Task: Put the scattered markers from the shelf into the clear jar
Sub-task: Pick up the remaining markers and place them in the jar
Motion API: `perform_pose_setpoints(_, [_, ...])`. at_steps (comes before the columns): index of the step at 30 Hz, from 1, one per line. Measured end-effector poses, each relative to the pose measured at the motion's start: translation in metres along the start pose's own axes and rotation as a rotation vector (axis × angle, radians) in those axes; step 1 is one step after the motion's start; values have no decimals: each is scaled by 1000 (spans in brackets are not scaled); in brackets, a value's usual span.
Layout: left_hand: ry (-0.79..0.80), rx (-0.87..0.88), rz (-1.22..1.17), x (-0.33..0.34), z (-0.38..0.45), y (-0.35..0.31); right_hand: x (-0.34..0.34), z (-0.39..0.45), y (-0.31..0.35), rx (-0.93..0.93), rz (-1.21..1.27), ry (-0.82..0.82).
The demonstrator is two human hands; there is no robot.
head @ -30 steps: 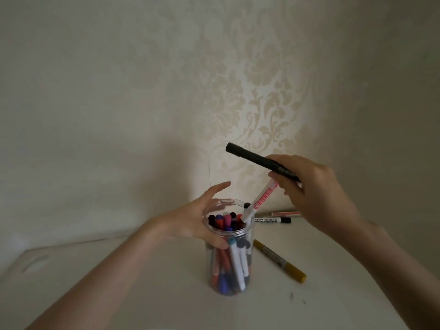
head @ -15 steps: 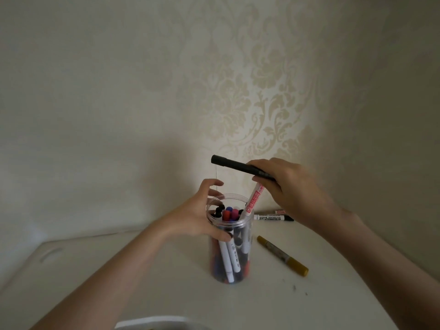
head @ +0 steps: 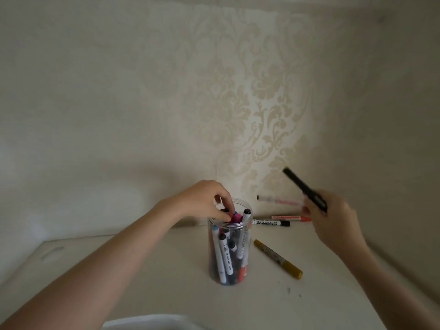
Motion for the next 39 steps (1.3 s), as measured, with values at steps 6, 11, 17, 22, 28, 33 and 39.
perform_pose_setpoints(6, [333, 11, 331, 8, 21, -30, 20, -52, -132, 251, -213, 45])
perform_pose_setpoints(11, [372, -11, 438, 24, 31, -34, 37, -75, -168, 260, -313, 257])
perform_pose_setpoints(17, [134, 14, 195, 8, 26, -25, 33, -61, -152, 254, -231, 458])
perform_pose_setpoints(22, [-282, 6, -96, -10, -7, 1, 29, -55, -152, 260, -342, 571])
perform_pose_setpoints(28, [-277, -33, -293, 27, -33, 22, 38, -60, -153, 201, -463, 616])
perform_pose_setpoints(33, [-170, 31, -176, 47, -33, 18, 40, -43, -95, 14, -391, 420])
perform_pose_setpoints(39, [-152, 89, -272, 33, -29, 15, 79, -16, 56, -218, -78, 529])
Point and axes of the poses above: each hand's wrist, its own z-axis towards the middle knuckle, its own x-axis out of the palm, y = z × x, the point moved 8 cm from there along z, towards the middle knuckle, and after that the axes turned 11 degrees about z, right-handed, at the moved point
